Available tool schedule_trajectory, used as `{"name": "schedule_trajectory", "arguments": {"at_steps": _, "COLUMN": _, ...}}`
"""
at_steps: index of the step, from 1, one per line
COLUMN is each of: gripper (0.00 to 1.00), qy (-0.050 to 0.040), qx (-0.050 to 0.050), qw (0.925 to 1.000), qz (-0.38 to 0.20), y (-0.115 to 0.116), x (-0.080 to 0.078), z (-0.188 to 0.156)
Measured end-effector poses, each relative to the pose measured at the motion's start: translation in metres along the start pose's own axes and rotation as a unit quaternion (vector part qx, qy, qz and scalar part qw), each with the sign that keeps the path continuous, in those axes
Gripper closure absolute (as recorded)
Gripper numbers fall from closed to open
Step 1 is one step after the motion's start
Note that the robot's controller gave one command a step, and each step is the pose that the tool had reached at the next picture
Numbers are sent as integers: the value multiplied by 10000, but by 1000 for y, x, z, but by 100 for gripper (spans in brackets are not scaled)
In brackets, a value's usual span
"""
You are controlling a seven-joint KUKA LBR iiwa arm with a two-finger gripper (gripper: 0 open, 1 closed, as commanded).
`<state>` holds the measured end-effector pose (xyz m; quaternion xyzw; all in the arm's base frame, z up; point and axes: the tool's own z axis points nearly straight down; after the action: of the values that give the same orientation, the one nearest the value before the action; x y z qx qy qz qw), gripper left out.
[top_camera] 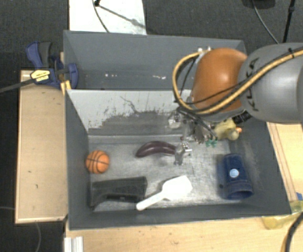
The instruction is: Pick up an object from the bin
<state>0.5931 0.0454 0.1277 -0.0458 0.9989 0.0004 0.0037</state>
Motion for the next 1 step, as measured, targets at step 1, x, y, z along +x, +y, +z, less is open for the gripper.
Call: {"name": "schedule_trajectory", "arguments": {"at_steps": 1, "gripper": 0, "qy": 18, "qx": -5, "qw": 9937, "qz": -1122, "y": -36, "x": 7, "z": 18}}
